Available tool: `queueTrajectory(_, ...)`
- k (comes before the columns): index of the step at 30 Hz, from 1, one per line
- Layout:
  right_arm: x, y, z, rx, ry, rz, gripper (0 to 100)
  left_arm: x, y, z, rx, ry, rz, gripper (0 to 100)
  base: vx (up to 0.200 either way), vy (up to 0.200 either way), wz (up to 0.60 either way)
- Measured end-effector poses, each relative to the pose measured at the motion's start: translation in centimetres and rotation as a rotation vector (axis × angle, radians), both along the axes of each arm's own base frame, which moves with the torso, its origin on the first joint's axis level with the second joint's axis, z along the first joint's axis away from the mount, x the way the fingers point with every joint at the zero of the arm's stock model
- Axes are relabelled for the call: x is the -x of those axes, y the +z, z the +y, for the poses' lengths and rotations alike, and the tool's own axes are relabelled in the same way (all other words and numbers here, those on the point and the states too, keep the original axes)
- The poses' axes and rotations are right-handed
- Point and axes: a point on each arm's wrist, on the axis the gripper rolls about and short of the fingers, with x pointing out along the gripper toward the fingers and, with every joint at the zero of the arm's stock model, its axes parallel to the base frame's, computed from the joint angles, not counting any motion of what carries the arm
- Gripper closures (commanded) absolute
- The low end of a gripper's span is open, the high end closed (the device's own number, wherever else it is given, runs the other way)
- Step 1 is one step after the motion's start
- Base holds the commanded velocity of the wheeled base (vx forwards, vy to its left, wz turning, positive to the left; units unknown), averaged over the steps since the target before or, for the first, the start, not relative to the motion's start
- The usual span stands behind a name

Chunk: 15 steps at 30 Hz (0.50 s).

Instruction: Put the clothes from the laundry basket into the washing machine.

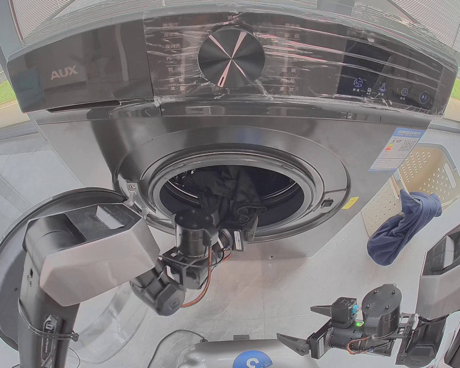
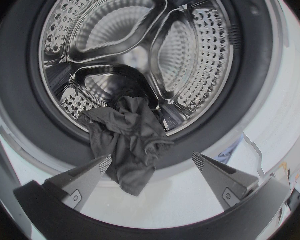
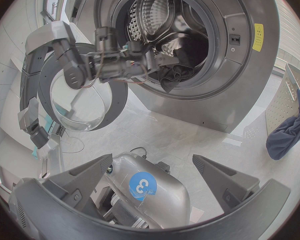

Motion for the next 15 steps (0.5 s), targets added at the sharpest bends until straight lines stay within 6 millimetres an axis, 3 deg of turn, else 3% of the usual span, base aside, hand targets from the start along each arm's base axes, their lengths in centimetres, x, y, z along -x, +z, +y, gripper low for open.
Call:
queueTrajectory(7, 0.0, 1.4, -0.3, -0.041, -0.019, -0.048, 0, 6.4, 1.0, 2.5, -0.076, -0.086, 0.000, 0, -0.200, 0.000, 0.00)
queueTrajectory(15, 0.4, 5.3, -1.2, -0.167, -0.094, -0.176, 0, 13.6, 5.9, 6.9, -0.087, -0.149, -0.091, 0, -0.200, 0.000, 0.00)
